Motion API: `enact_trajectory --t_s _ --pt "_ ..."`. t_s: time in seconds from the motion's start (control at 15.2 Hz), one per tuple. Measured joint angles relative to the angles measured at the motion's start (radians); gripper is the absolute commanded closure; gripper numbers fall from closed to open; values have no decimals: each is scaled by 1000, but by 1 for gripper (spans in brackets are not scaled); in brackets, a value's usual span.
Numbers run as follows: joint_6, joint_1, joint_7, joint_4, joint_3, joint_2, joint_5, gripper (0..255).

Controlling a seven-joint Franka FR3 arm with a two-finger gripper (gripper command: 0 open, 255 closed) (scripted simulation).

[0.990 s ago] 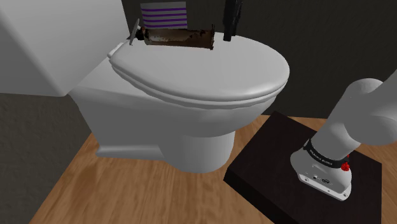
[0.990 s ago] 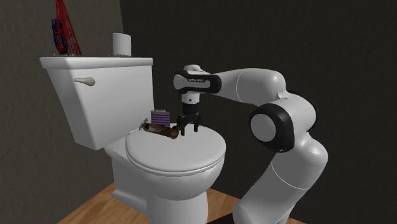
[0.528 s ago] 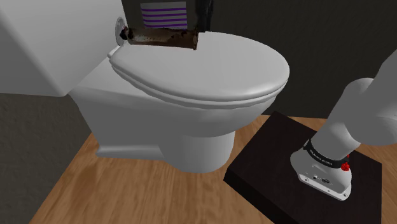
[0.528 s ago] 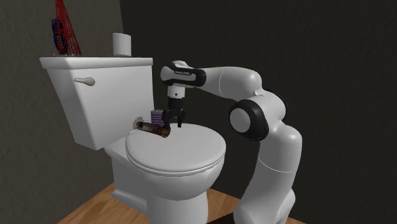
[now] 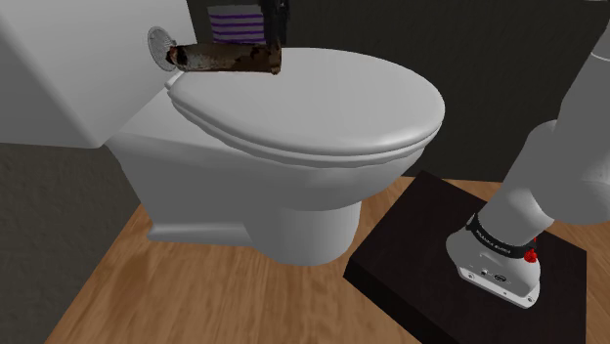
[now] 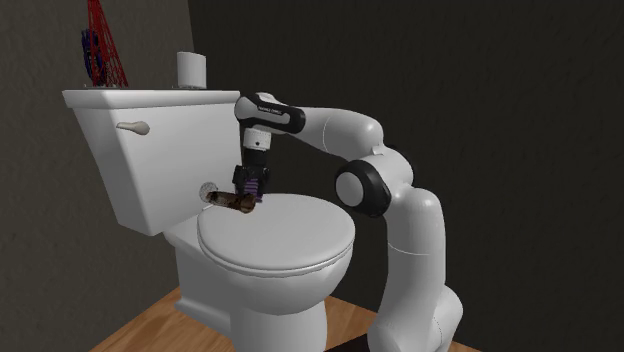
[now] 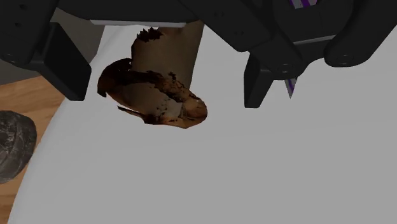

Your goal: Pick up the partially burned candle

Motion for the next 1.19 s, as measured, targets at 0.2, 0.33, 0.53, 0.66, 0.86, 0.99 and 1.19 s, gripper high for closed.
enact_trajectory --t_s 0.2,0.33,0.53,0.66,0.86,0.99,1.19 --pt "42 0 -15 -55 0 -14 3 0" --pt "67 3 -22 -88 4 -26 19 0" --pt "73 4 -23 -90 4 -23 55 255" --pt "60 1 -25 -65 1 -7 35 255" --pt "43 -3 -24 -36 -3 9 6 255" --pt "45 -3 -24 -38 -3 8 3 255" --pt "56 -1 -19 -68 -2 -14 2 255"
